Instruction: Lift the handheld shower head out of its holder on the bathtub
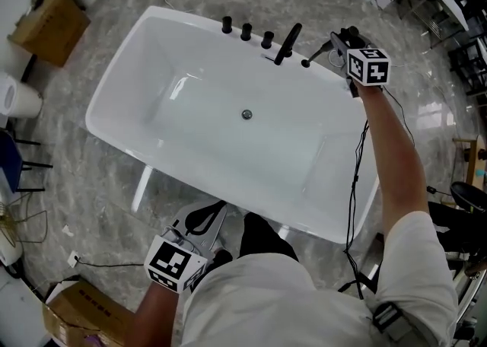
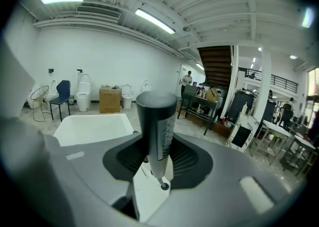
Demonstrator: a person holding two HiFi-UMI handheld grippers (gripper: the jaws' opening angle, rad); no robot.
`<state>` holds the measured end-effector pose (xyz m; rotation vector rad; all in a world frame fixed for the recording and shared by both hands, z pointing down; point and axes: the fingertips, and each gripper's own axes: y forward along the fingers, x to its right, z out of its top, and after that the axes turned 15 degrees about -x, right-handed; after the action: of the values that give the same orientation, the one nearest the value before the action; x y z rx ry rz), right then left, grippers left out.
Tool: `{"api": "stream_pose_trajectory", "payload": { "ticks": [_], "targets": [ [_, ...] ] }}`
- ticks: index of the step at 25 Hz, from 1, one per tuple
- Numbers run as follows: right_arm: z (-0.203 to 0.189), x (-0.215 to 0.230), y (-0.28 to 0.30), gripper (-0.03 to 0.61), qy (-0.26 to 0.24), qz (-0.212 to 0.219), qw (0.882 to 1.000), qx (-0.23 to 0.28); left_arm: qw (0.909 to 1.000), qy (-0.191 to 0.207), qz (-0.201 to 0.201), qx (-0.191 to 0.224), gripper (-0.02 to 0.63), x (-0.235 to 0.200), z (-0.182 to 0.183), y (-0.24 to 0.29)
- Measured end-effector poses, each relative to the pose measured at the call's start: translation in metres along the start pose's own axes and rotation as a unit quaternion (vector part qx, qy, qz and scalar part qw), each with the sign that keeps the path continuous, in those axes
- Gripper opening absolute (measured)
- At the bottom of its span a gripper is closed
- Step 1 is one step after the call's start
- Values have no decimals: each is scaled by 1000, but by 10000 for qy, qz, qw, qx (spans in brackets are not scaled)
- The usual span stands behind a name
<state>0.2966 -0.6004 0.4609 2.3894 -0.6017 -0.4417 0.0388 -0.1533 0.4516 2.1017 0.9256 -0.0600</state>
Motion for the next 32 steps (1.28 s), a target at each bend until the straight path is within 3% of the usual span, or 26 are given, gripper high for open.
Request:
{"api": "stream_pose_trajectory", "payload": {
  "ticks": [32],
  "targets": [
    [92, -138, -289, 146, -899, -229, 9896, 1104, 9999, 148, -19, -13, 5, 36, -93, -103]
  ]
}}
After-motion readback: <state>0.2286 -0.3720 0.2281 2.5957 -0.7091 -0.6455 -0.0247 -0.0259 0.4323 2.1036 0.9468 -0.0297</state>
